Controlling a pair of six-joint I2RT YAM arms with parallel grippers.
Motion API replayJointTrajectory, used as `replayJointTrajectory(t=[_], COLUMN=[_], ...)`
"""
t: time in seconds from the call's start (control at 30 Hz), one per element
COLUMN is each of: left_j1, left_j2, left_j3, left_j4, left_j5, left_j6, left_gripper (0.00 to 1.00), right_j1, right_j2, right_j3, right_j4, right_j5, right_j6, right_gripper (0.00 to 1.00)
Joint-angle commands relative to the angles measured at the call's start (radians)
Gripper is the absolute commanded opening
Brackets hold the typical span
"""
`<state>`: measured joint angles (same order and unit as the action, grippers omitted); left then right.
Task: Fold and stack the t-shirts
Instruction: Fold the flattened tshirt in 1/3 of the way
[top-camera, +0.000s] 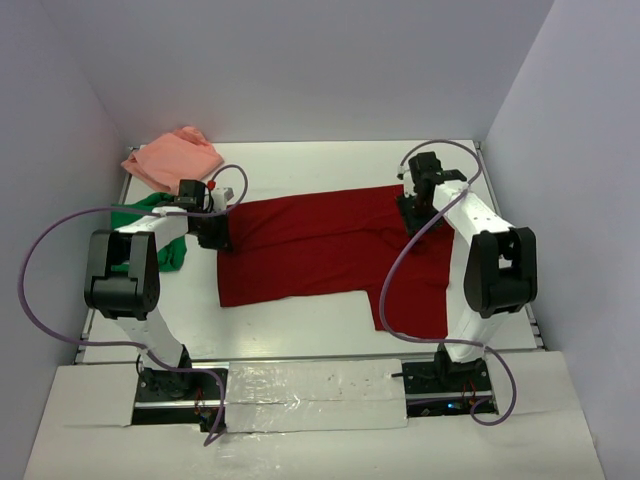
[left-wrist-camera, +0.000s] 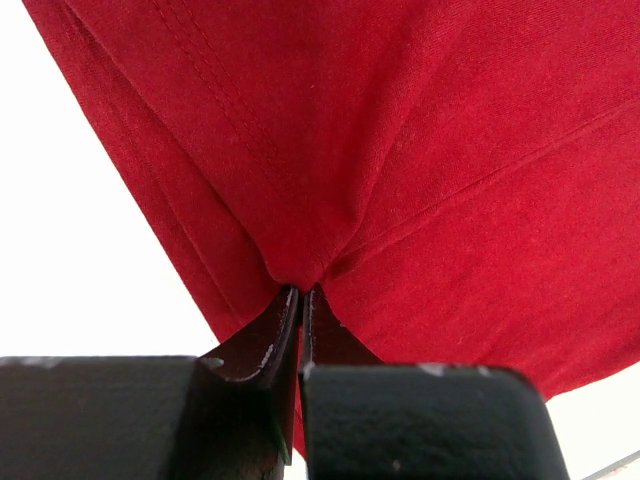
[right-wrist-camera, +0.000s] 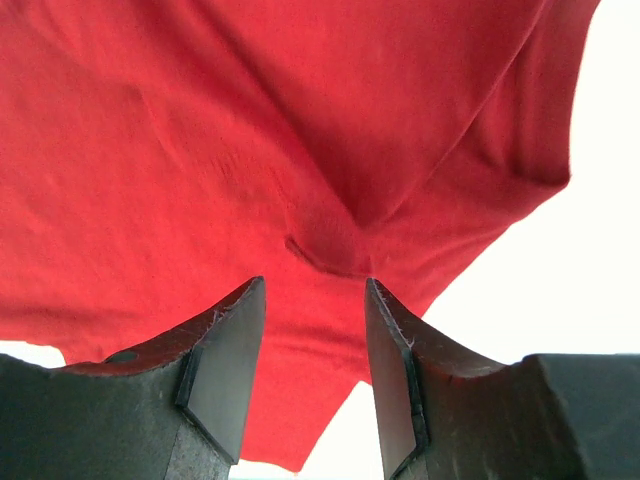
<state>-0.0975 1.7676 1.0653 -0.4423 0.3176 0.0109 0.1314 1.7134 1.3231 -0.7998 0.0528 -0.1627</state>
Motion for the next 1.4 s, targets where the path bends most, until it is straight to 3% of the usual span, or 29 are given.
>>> replayJointTrajectory(t=[0.0, 0.77, 1.0, 1.37], left_j1=[-0.007, -0.010, -0.010, -0.011], left_j2=[-0.020, -0.045, -0.048, -0.062], left_j3=[-0.002, 0.004, 0.002, -0.008], left_j4=[0.033, 0.036, 0.043, 0.048], left_j5=[0.021, 0.037, 0.040, 0.044], left_j6=[0.004, 0.008, 0.008, 0.014], left_gripper=[0.05, 0.04, 0.04, 0.04], right_j1=[-0.021, -0.027, -0.003, 0.161], right_j2=[0.028, 0.026, -0.080, -0.213], right_j3=[-0.012, -0.105, -0.245, -0.426], right_j4=[-0.084, -0.069, 0.181, 0.458], right_j5=[-0.024, -0.047, -0.071, 0.208], right_j6=[-0.021, -0.009, 0.003, -0.063], right_gripper=[0.52, 0.50, 0.50, 0.50])
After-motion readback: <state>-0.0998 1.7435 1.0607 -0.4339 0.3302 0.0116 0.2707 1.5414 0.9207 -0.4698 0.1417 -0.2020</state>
